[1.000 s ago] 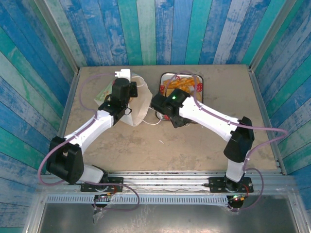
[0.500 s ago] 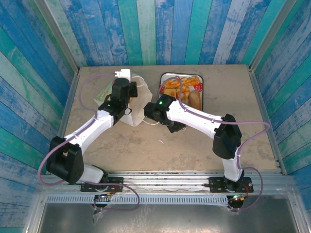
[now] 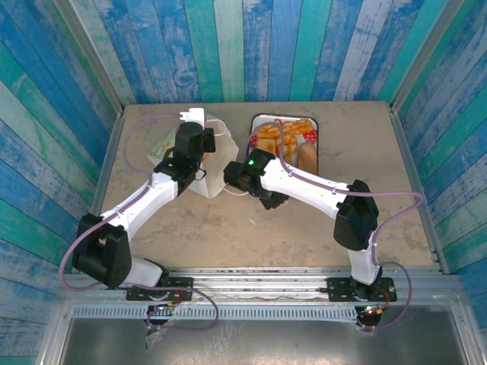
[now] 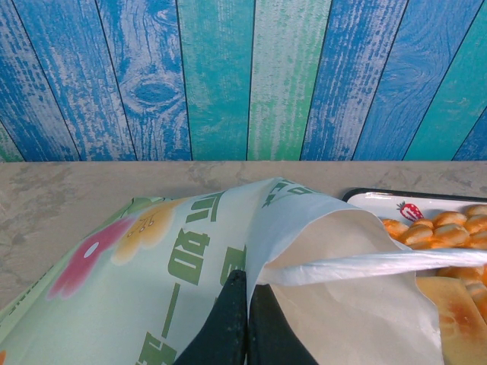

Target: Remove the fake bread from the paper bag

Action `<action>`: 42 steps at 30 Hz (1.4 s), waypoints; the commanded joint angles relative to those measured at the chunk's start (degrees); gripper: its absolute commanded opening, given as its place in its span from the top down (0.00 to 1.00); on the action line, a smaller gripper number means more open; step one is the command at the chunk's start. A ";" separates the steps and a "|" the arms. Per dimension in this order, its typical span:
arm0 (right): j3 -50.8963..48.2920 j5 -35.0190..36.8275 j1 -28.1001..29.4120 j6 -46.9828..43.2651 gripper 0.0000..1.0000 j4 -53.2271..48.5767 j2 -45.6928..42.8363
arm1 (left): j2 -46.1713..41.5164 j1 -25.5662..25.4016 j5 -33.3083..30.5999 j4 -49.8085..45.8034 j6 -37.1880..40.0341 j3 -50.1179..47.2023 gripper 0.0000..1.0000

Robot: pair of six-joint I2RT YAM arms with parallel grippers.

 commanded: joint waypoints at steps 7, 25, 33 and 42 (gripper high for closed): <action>1.24 -0.32 0.82 -0.40 0.55 1.91 -4.09 | -1.20 -0.04 0.87 1.22 -0.17 0.48 1.00; -2.03 -7.58 0.60 -2.03 0.76 10.88 -9.14 | -1.45 -0.05 0.70 1.22 -0.56 0.32 1.00; -4.34 -9.73 -0.57 -2.87 0.79 13.37 -7.55 | -1.43 -0.10 0.69 1.22 -0.77 0.13 1.00; -9.12 -10.61 -3.57 -2.38 0.80 15.40 -8.43 | -1.31 -0.10 0.52 1.22 -0.73 0.22 1.00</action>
